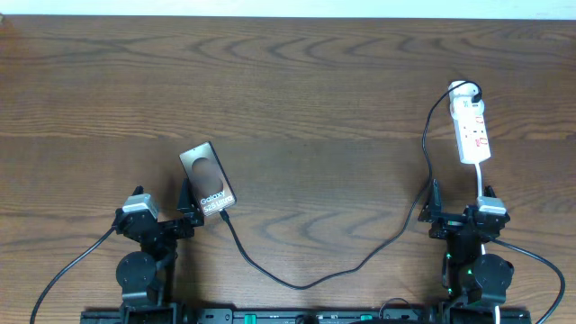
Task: Plug charger to phone and switch on socket
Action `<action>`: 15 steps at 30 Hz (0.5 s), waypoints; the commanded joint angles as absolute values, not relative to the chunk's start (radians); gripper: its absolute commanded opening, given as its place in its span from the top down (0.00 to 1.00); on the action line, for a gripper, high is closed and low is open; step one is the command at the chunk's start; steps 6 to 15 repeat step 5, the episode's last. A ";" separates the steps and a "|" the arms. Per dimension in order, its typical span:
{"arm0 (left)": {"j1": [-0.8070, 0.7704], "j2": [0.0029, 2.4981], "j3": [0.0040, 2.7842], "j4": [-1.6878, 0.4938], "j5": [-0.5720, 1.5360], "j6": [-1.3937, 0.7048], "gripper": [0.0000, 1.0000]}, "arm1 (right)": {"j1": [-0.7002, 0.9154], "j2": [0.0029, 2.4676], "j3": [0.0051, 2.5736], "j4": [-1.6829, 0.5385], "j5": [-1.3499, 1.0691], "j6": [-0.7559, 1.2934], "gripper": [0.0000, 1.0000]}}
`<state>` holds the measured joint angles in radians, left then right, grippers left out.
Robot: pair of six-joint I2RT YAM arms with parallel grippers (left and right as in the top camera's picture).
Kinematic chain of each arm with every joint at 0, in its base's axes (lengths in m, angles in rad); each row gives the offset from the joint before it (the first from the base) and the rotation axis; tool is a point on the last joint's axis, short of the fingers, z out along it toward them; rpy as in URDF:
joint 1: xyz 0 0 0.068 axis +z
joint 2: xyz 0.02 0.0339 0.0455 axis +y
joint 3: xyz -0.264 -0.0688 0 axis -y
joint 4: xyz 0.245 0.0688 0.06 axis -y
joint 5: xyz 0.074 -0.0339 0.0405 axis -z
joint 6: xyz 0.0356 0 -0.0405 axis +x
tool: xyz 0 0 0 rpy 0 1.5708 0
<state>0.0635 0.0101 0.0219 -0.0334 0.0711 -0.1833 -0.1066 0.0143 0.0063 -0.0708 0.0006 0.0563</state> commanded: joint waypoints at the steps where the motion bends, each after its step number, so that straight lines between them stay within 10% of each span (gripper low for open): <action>1: 0.060 0.004 0.004 -0.067 0.074 -0.181 0.05 | -0.097 0.005 0.006 -0.075 0.012 0.044 0.01; 15: 0.060 0.004 0.004 -0.067 0.074 -0.181 0.05 | -0.097 0.005 0.006 -0.075 0.012 0.044 0.01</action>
